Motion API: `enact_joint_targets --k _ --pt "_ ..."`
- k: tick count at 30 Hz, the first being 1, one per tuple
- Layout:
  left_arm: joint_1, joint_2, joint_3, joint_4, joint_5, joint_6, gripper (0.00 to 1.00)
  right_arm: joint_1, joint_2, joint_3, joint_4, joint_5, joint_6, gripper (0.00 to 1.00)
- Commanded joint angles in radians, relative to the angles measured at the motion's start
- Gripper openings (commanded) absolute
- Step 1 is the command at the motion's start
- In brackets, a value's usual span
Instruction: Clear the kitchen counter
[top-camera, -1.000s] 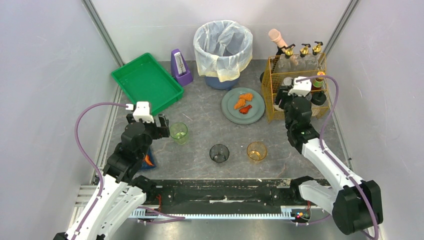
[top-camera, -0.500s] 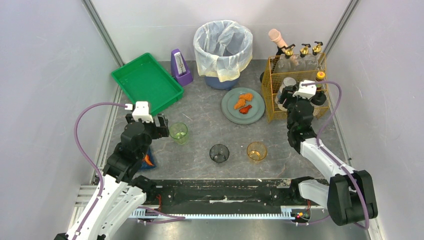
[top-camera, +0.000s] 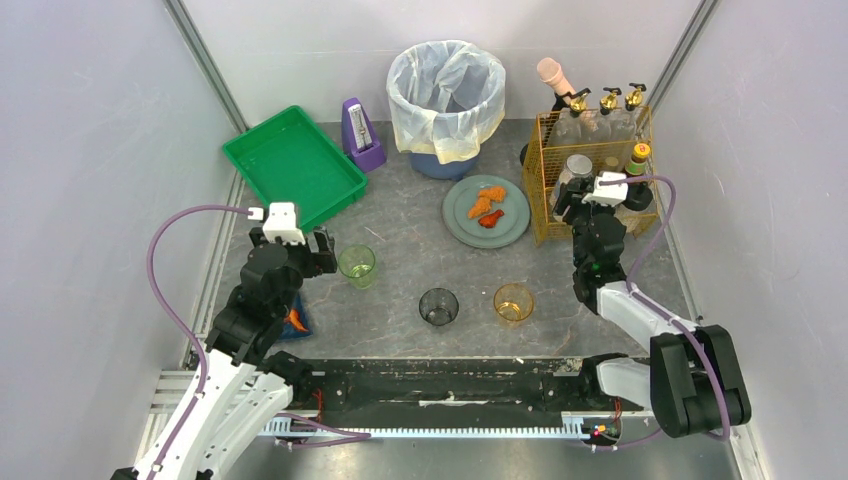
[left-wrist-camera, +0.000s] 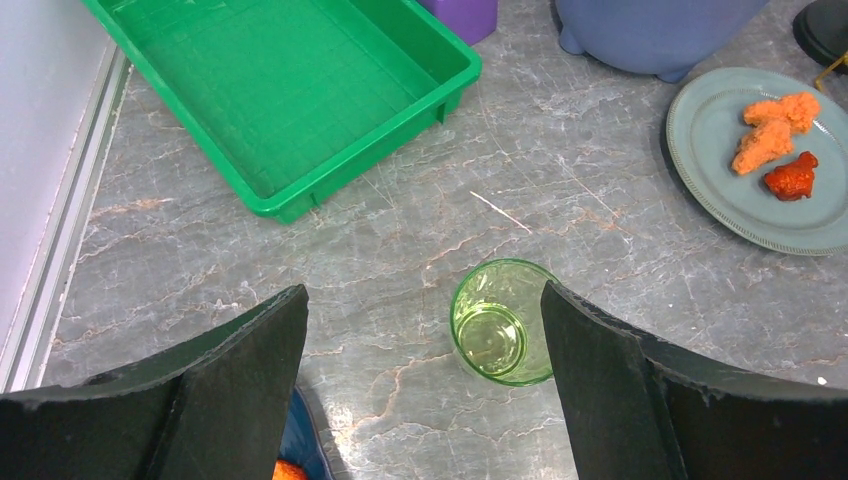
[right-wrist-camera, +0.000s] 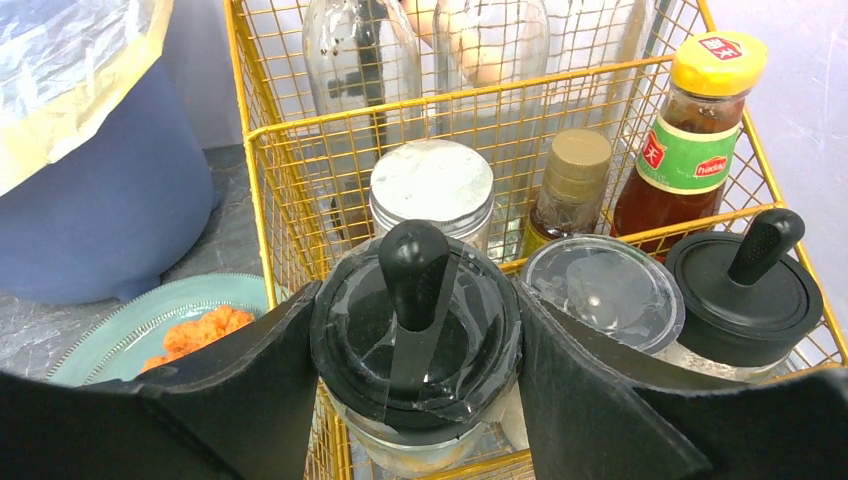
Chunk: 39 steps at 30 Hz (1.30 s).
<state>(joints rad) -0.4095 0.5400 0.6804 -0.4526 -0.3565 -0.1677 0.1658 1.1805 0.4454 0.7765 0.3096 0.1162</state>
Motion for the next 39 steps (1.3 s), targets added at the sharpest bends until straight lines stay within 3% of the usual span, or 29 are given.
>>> enact_joint_targets --k 1,9,19,23,27,30,34,39 --pt "0.007 -0.010 0.008 0.050 0.019 -0.004 0.92 -0.001 0.026 -0.062 0.123 -0.030 0.004 0.00" --pt "0.006 -0.034 0.004 0.049 0.024 -0.005 0.92 -0.002 0.100 -0.106 0.161 -0.036 0.016 0.00" --pt "0.006 -0.049 0.005 0.048 0.033 -0.007 0.92 -0.002 0.104 -0.059 -0.005 -0.033 0.046 0.06" --pt "0.008 -0.058 0.004 0.049 0.034 -0.009 0.92 -0.002 0.096 -0.063 -0.029 -0.032 0.059 0.17" --pt "0.007 -0.070 0.002 0.049 0.037 -0.010 0.92 -0.002 0.077 -0.060 -0.052 -0.043 0.064 0.35" --pt "0.006 -0.079 0.001 0.050 0.039 -0.012 0.92 -0.002 0.050 -0.043 -0.092 -0.047 0.065 0.59" --pt "0.007 -0.093 0.001 0.049 0.044 -0.013 0.92 -0.002 -0.016 0.005 -0.183 -0.055 0.070 0.82" --pt "0.006 -0.116 0.000 0.047 0.051 -0.017 0.92 0.000 -0.122 0.083 -0.331 -0.086 0.092 0.97"
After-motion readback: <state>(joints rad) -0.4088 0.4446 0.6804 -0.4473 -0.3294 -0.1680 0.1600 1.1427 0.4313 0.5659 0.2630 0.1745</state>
